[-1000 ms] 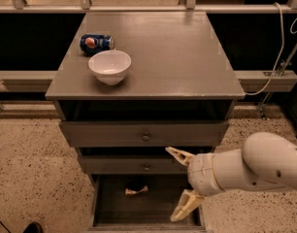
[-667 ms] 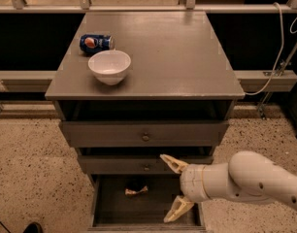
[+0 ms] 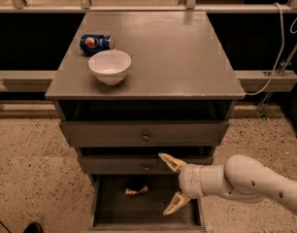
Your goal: Pick orange can from bottom drawer and place on counter
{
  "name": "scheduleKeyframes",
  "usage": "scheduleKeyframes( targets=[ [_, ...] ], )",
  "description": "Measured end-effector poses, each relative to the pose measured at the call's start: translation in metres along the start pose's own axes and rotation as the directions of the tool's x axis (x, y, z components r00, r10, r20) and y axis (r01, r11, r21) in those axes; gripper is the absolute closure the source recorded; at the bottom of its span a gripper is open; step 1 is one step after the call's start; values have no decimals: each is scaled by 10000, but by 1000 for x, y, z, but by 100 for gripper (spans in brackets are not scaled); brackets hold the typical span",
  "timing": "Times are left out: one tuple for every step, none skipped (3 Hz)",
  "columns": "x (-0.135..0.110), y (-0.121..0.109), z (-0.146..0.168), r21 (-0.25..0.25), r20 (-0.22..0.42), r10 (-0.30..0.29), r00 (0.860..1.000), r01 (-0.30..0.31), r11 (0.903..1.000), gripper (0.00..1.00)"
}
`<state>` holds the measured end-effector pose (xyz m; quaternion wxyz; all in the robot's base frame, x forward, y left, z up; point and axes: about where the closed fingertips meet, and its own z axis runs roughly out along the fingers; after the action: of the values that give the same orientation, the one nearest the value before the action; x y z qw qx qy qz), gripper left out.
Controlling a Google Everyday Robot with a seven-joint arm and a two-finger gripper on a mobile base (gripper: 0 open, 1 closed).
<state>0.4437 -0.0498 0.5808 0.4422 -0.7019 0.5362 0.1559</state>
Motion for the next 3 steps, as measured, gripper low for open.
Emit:
scheduleKeyframes(
  targets=[
    [16,3,23,-400,287,259,9993,-248,9989,0],
    [58,25,65,-530,753,1181,9901,-1143,9920,0],
    [92,47,105,-762,1097,1909,9754,-1833,9801,0]
  ],
)
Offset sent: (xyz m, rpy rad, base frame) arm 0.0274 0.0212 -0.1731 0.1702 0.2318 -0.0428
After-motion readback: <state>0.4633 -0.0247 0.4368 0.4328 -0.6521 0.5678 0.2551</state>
